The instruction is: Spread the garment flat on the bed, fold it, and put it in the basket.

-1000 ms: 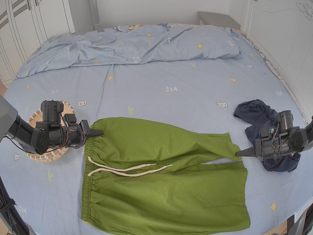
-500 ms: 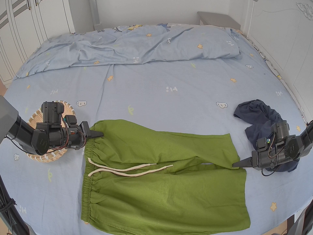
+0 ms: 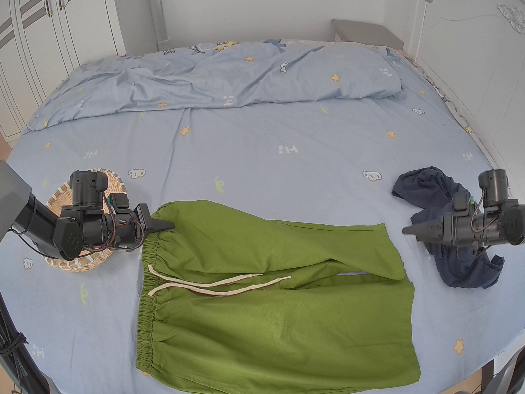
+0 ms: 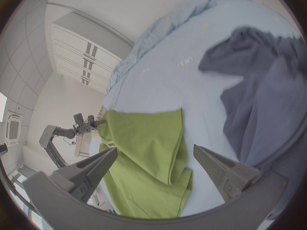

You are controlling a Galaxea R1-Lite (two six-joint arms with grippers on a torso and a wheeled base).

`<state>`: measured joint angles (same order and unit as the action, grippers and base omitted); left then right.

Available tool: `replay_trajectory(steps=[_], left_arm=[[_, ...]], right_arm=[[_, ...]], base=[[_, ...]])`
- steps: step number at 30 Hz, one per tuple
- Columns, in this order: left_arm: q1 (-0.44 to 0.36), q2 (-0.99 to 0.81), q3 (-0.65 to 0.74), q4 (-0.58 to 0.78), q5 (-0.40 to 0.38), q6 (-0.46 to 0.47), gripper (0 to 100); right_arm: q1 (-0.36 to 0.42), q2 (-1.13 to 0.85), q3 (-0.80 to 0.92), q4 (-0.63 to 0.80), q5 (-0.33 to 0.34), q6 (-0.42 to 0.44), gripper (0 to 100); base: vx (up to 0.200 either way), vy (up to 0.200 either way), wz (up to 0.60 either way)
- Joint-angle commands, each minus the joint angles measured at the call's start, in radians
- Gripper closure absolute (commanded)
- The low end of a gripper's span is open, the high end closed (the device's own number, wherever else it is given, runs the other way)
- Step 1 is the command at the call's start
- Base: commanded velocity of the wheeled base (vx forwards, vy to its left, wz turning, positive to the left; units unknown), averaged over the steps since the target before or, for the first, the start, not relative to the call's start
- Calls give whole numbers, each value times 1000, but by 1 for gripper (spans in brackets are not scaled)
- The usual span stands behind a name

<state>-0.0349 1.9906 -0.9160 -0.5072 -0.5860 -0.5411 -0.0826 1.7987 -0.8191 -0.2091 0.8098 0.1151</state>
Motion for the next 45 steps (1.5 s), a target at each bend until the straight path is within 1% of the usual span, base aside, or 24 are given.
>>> replay_trajectory(steps=[1, 4, 5, 6, 11, 18, 29, 33, 34, 36, 45], left_arm=[[-2, 2, -1, -1, 2, 0, 100], [-2, 2, 0, -1, 2, 0, 100], [-2, 2, 0, -1, 2, 0, 100], [-3, 2, 0, -1, 2, 0, 100], [-5, 2, 0, -2, 2, 0, 100], [-5, 2, 2, -1, 2, 0, 100], [-3, 2, 0, -1, 2, 0, 100], [-5, 2, 0, -1, 2, 0, 100], [-5, 2, 0, -1, 2, 0, 100], [-5, 2, 0, -1, 2, 0, 100], [-7, 2, 0, -1, 2, 0, 100]], right_arm=[[-2, -2, -178, 1, -1, 64, 0], [7, 117, -281, 1, -1, 81, 0], [7, 117, -281, 1, -1, 81, 0], [20, 165, -313, 2, -1, 81, 0], [47, 266, -333, -1, -9, 72, 0], [78, 275, -322, -3, -9, 69, 0], [66, 291, -299, -6, -9, 49, 0], [76, 291, -276, -9, -11, 44, 0], [81, 295, -265, -9, -12, 21, 0], [83, 304, -264, -10, -12, 8, 0], [104, 323, -265, -22, -11, 8, 0]], base=[[0, 0, 0], [0, 0, 0], [0, 0, 0], [0, 0, 0], [0, 0, 0], [0, 0, 0], [0, 0, 0], [0, 0, 0], [0, 0, 0], [0, 0, 0], [0, 0, 0]])
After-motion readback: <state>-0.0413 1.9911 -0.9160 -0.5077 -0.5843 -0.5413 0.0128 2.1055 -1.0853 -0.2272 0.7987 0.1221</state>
